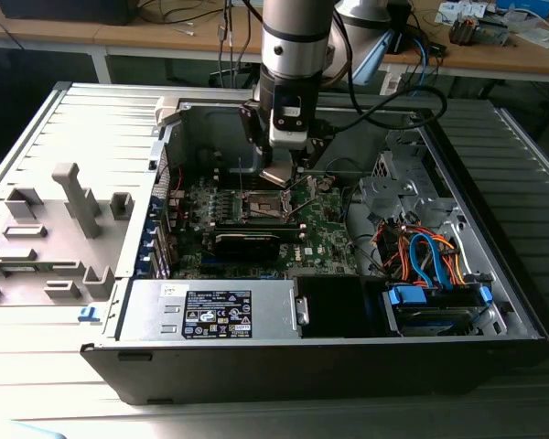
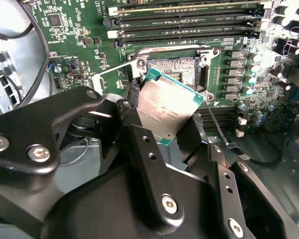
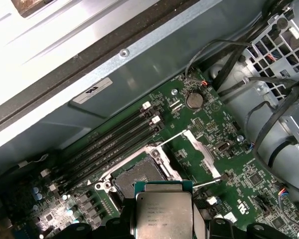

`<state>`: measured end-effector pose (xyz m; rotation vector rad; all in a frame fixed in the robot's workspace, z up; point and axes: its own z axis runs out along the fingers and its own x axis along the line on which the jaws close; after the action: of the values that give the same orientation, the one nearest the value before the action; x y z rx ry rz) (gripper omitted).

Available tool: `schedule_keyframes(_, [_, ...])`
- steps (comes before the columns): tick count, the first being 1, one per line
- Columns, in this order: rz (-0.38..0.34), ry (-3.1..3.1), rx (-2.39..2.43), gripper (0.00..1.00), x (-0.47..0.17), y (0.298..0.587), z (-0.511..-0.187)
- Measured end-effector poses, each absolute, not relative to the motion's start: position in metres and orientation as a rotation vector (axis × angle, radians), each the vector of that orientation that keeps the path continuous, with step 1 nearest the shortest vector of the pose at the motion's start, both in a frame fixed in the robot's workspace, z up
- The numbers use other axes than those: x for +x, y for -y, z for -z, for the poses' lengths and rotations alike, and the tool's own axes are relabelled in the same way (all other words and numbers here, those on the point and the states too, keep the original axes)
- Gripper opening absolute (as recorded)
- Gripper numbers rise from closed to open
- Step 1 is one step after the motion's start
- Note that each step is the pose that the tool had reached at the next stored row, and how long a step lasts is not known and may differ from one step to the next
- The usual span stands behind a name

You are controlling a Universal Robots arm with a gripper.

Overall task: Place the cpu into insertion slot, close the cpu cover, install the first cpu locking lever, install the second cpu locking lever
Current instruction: 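Place the cpu into insertion slot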

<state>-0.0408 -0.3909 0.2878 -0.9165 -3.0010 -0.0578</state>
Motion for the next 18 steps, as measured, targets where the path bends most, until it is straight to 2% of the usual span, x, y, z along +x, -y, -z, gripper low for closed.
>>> schedule_keyframes(18, [0.058, 2.970, -1.017, 0.55, -0.0408, 0.3909, -0.2867])
